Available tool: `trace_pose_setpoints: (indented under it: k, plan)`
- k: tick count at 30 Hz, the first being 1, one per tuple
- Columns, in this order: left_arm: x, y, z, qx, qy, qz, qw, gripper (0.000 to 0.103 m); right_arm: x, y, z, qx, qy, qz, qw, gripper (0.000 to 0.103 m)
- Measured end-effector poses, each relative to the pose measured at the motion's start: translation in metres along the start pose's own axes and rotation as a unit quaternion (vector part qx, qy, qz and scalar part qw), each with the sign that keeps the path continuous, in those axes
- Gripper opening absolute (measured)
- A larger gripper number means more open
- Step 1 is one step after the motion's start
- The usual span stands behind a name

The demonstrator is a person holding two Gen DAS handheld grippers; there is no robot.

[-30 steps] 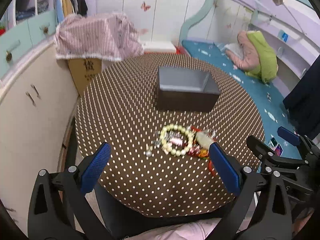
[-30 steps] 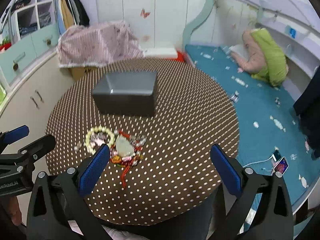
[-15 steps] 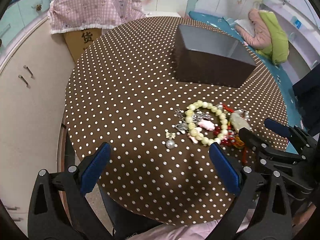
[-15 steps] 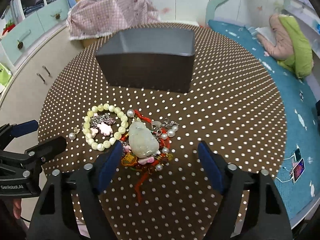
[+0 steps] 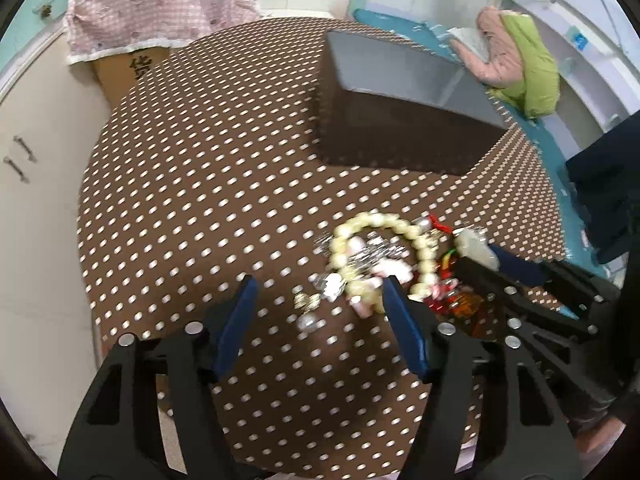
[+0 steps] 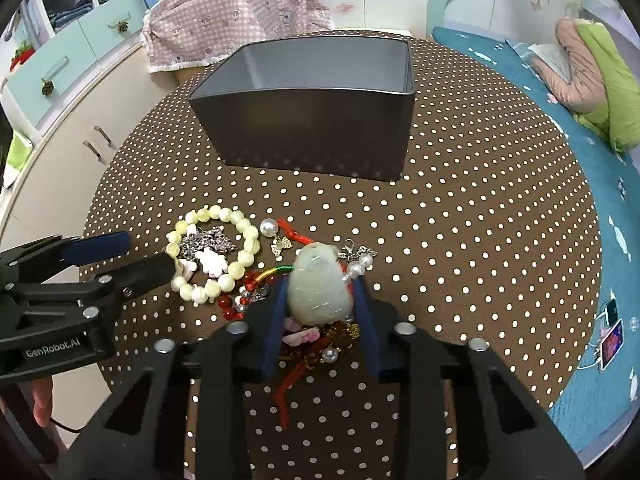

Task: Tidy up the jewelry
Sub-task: 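Lower the right gripper onto the jade pendant while the left gripper reaches the bead bracelet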

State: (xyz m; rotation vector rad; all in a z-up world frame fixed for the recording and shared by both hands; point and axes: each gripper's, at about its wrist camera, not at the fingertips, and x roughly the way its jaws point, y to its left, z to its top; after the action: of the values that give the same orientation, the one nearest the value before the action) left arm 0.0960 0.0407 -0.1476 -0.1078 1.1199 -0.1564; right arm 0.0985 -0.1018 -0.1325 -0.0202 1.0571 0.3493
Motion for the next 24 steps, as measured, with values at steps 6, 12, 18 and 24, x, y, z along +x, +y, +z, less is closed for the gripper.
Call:
trace_pose_setpoints:
  k: [6,12,18,24]
  plan:
    - [0.013,-0.003,0.009,-0.002,0.009,-0.003,1.0000,0.044,-0.003,-0.007,-0.001,0.011,-0.004,0.017,1.000,0.029]
    - [0.018,0.007,0.017,-0.023,0.006,-0.014,0.9996,0.034,-0.010,-0.009,0.001,0.013,-0.016,0.023,1.000,0.029]
    - [0.020,0.011,0.030,-0.023,0.006,-0.013,0.9996,0.027,-0.013,-0.015,0.001,0.019,-0.021,0.027,0.999,0.029]
    - [0.022,0.017,0.041,-0.019,0.008,-0.003,0.9998,0.027,-0.015,-0.021,0.000,0.024,-0.024,0.026,0.999,0.029]
